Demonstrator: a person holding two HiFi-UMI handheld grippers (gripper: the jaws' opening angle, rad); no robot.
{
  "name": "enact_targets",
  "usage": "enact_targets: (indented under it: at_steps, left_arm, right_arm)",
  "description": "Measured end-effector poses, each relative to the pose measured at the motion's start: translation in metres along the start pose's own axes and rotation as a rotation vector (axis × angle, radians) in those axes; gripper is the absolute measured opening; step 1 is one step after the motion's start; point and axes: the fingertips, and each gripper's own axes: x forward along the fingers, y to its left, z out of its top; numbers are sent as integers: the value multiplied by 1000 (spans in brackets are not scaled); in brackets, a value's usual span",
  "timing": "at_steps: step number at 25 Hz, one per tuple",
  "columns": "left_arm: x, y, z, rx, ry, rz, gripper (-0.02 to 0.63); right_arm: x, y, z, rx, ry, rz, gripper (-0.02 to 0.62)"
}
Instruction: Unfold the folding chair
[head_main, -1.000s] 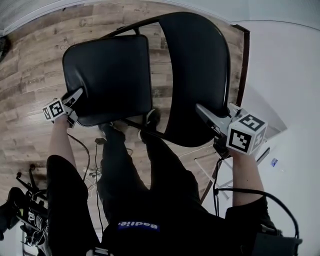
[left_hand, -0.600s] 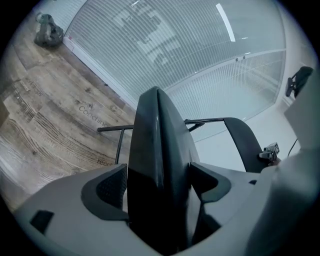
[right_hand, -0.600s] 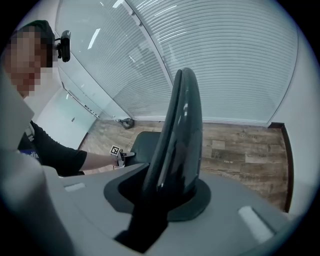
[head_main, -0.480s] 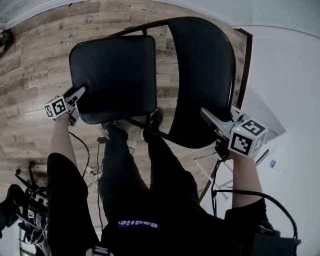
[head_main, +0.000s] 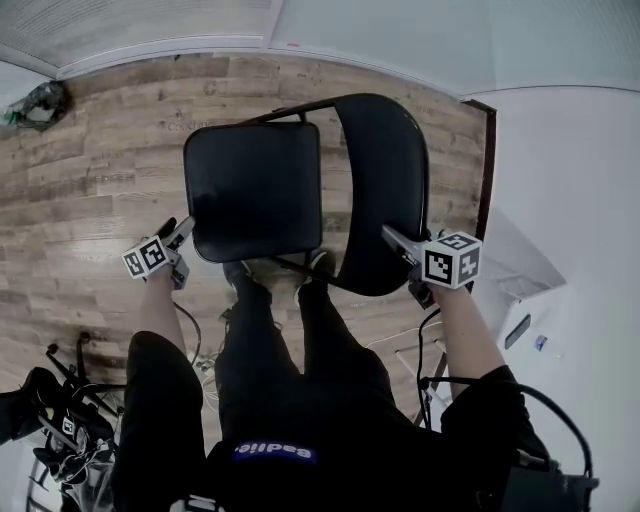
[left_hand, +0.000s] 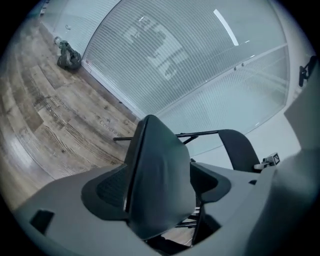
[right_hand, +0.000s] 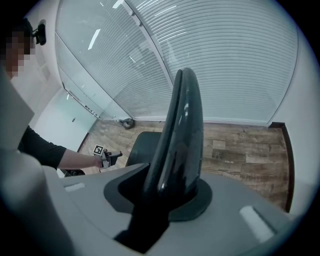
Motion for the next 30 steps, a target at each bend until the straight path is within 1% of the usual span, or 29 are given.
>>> enact_targets:
  at_steps: [5,7,10,13,17,21,23,25,27,30]
  left_arm:
    - [-23,-62,-2,-42,-51,-36,374]
    - [-32,-86,-7,-44,-50,-49,374]
    - [-49,-123,-22,-28,-25,-67,374]
    - [-62,-157,-32,20,16,-83,374]
    - [-75,-206,-58,128,130,-112,374]
    - [-89,-244,-75,209,181,-125,374]
    - [-96,-269,-84,208,179,-155,374]
    - [-101,-293,-90,209,156,-179,374]
    - [-103,-313,-90,227,127,-189,374]
    - [-105,-355,-88,251,88,-246,374]
  right_arm:
    - [3,-1,6,11,-3,0,86]
    - [3,-2,5,38,-2,-6,88]
    - [-4,-4,-1,71,3,-32,120]
    - [-9,-6,1,54,-5,-55,155]
    - [-21,-5,1,31,-9,-53,161]
    - [-43,0,-4,18,-18,-51,167]
    - [-56,1,-11,31,-26,-43,176]
    - [-72,1,-18,51,-45,-38,176]
    - [-86,-2,-23,68,-67,-43,176]
    - [-106,-5,-26,99,-104,-42,176]
